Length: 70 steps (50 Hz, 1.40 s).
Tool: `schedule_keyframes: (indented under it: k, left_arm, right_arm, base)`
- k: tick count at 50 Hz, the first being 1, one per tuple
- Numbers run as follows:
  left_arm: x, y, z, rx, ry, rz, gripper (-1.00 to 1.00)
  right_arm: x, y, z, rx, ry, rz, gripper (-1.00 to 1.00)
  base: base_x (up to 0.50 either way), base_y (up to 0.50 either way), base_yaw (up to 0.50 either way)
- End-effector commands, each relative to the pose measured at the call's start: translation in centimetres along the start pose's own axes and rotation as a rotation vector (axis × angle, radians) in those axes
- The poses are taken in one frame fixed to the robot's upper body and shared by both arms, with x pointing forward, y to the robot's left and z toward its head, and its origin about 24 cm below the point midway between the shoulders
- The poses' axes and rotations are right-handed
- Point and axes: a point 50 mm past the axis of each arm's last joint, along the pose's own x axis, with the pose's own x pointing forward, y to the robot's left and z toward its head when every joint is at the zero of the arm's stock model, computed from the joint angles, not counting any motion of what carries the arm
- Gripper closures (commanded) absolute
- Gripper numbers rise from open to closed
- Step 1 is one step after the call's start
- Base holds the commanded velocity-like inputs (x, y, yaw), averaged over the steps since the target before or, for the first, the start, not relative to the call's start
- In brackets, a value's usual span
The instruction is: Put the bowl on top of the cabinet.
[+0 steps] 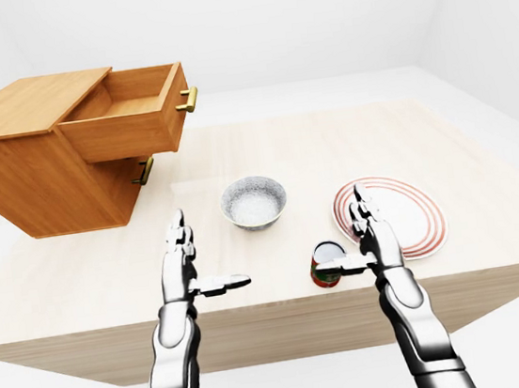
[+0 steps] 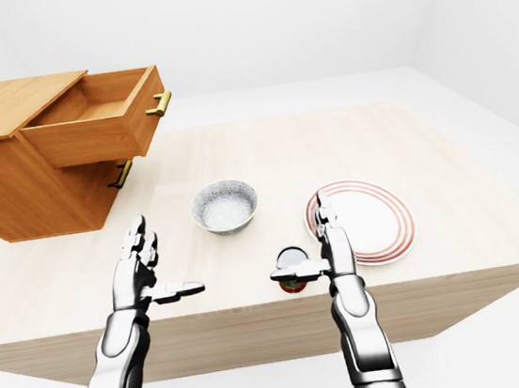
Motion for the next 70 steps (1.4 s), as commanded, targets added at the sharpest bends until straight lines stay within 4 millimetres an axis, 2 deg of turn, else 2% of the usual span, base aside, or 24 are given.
schedule_keyframes:
  k: [1,4,6,8,9,10,12,13,14,15,19,22,29,32,35,43,49,70]
  left_arm:
    - [-0.5,2.2,4.3,-0.047,-0.159,0.052,-1.0]
    - [-0.7,2.9,4.8,-0.049,-0.18,0.063,-1.0]
    - [-0.9,3.3,6.1,-0.042,-0.233,0.072,-1.0]
    - [-0.9,3.3,6.1,-0.042,-0.235,0.072,-1.0]
    - [-1.7,3.8,9.0,-0.03,-0.361,0.083,-1.0]
    - [-2.3,3.9,10.7,-0.019,-0.438,0.085,-1.0]
    - [-3.2,4.2,12.9,-0.02,-0.544,0.089,-1.0]
    - [-4.6,4.6,15.7,-0.045,-0.686,0.103,-1.0]
    - [-4.7,4.7,15.9,-0.047,-0.696,0.105,-1.0]
    - [-5.9,4.9,17.9,-0.033,-0.803,0.106,-1.0]
    - [-7.7,5.5,20.4,-0.035,-0.947,0.125,-1.0]
    - [-7.7,6.2,20.2,-0.04,-0.931,0.151,-1.0]
    - [-8.5,6.7,21.3,-0.051,-0.993,0.161,-1.0]
    - [-9.5,7.0,22.3,-0.062,-1.055,0.167,-1.0]
    - [-10.2,7.2,23.1,-0.087,-1.107,0.167,-1.0]
    - [-10.3,7.4,23.4,-0.116,-1.107,0.162,-1.0]
    - [-9.5,7.0,22.4,-0.095,-1.048,0.155,-1.0]
    - [-9.5,6.9,22.5,-0.086,-1.054,0.157,-1.0]
  right_arm:
    - [0.4,-1.5,3.4,0.074,-0.113,-0.063,-1.0]
    - [0.2,-2.1,5.0,0.062,-0.183,-0.075,-1.0]
    - [0.0,-2.5,6.2,0.075,-0.234,-0.087,-1.0]
    - [0.0,-2.5,6.2,0.075,-0.235,-0.088,-1.0]
    - [-0.2,-2.9,7.5,0.076,-0.288,-0.095,-1.0]
    - [-0.4,-3.0,8.4,0.074,-0.329,-0.097,-1.0]
    - [-0.7,-2.9,9.5,0.056,-0.377,-0.072,-1.0]
    - [-1.0,-3.3,10.8,0.053,-0.436,-0.09,-1.0]
    - [-1.0,-3.3,10.9,0.052,-0.44,-0.091,-1.0]
    - [-1.4,-3.5,12.3,0.063,-0.503,-0.096,-1.0]
    - [-2.5,-3.7,14.9,0.078,-0.632,-0.096,-1.0]
    - [-3.5,-3.8,16.7,0.092,-0.721,-0.104,-1.0]
    - [-3.2,-3.9,16.2,0.089,-0.698,-0.107,-1.0]
    - [-4.2,-4.1,18.0,0.095,-0.792,-0.112,-1.0]
    - [-4.8,-4.3,19.0,0.107,-0.845,-0.115,-1.0]
    - [-4.7,-4.6,18.6,0.122,-0.823,-0.123,-1.0]
    - [-4.8,-4.5,18.8,0.116,-0.834,-0.112,-1.0]
    - [-4.9,-4.5,18.8,0.114,-0.835,-0.112,-1.0]
  base:
    - [0.0,0.0,0.0]
    - [0.0,0.0,0.0]
    - [0.0,0.0,0.0]
    - [0.0,0.0,0.0]
    - [0.0,0.0,0.0]
    - [0.0,0.0,0.0]
    - [0.0,0.0,0.0]
    - [0.0,0.0,0.0]
    - [0.0,0.0,0.0]
    - [0.0,0.0,0.0]
    - [0.0,0.0,0.0]
    - [0.0,0.0,0.0]
    - [0.0,0.0,0.0]
    - [0.0,0.0,0.0]
    - [0.0,0.0,0.0]
    - [0.0,0.0,0.0]
    - [0.0,0.0,0.0]
    - [0.0,0.0,0.0]
